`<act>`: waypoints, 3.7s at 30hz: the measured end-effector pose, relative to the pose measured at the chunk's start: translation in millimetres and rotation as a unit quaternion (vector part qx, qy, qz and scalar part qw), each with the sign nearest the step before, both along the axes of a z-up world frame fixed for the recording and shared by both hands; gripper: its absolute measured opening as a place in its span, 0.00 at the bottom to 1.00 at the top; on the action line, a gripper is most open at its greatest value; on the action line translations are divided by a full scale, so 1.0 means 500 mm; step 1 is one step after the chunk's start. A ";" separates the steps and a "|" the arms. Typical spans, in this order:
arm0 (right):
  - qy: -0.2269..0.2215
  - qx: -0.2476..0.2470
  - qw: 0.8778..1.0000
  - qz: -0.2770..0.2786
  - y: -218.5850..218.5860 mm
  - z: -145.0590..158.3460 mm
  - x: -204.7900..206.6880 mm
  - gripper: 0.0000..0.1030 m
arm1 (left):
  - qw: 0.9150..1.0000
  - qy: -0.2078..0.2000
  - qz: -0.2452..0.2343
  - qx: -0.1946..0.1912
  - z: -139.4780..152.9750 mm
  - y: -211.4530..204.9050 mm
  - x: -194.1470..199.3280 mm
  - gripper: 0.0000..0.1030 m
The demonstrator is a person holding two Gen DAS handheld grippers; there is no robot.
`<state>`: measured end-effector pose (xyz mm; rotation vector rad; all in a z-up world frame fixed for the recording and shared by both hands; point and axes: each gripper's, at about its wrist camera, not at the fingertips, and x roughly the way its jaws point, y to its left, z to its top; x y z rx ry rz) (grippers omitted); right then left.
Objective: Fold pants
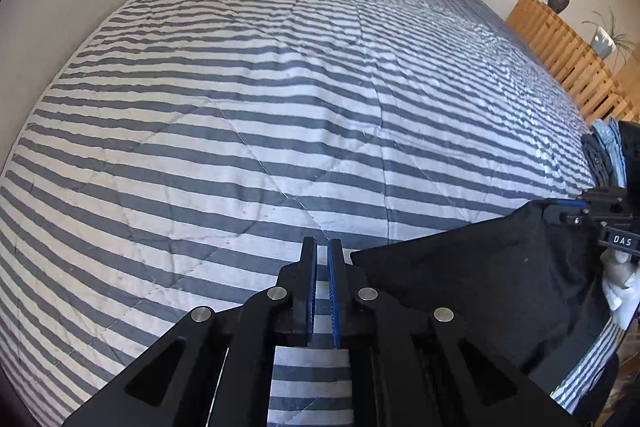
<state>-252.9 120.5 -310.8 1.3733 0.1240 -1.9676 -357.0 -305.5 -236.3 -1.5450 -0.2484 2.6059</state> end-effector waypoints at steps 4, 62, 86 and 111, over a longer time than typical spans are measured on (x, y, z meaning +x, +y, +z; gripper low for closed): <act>0.037 0.035 0.999 -0.015 0.010 0.028 0.015 0.21 | 1.000 0.016 -0.012 0.003 0.045 -0.003 0.052 0.05; 0.074 0.160 0.981 -0.076 0.455 0.017 0.400 0.00 | 0.957 -0.074 -0.261 -0.101 0.016 0.379 0.370 0.02; 0.087 0.054 0.974 -0.200 0.512 0.104 0.300 0.22 | 0.962 -0.008 -0.272 -0.020 0.087 0.475 0.296 0.17; 0.116 0.001 0.986 -0.118 0.338 0.089 0.171 0.10 | 0.990 0.020 -0.129 -0.059 0.065 0.259 0.129 0.18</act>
